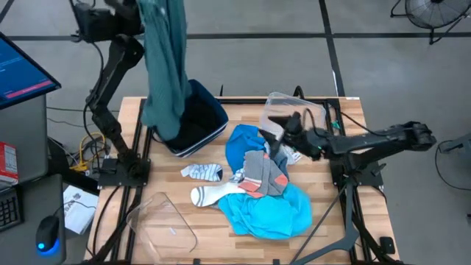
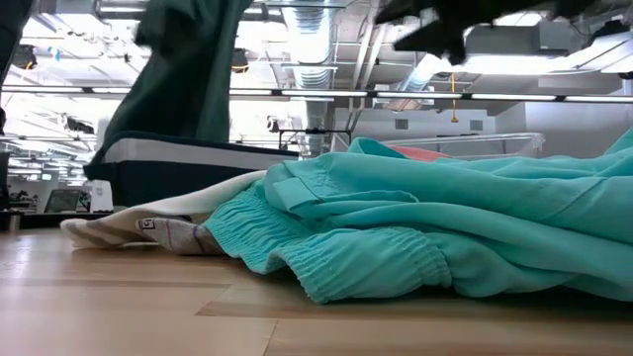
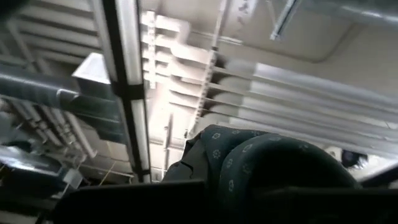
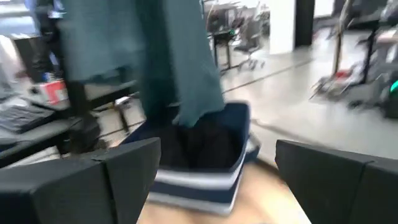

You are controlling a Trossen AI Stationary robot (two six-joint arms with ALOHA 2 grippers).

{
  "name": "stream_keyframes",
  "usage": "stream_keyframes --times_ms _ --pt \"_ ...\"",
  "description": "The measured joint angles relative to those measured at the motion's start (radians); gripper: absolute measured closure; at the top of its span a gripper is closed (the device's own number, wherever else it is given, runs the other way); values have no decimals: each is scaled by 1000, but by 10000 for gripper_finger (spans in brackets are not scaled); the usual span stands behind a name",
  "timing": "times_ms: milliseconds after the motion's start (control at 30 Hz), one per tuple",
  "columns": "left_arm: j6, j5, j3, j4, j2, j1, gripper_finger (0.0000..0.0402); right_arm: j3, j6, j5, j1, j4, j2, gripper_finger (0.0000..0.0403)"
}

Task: Pick & Place Cloths
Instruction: Put the blue shirt into the blue bin

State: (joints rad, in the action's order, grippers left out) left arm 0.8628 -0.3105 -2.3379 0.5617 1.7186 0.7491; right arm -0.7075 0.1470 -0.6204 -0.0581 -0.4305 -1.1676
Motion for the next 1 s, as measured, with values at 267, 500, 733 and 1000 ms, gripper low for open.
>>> stream_keyframes --times_ms 267,500,733,1000 --pt "-171 -54 0 -7 -22 -99 401 -369 -218 204 97 10 -305 92" --pt "-121 -64 0 -13 -23 -102 401 -680 -384 205 99 77 -515 92" --pt "-120 -110 0 -24 -23 -102 401 -945 -385 322 132 179 -663 92" --pt "-121 -134 0 -38 -23 -102 401 -1175 -370 336 156 272 -805 92"
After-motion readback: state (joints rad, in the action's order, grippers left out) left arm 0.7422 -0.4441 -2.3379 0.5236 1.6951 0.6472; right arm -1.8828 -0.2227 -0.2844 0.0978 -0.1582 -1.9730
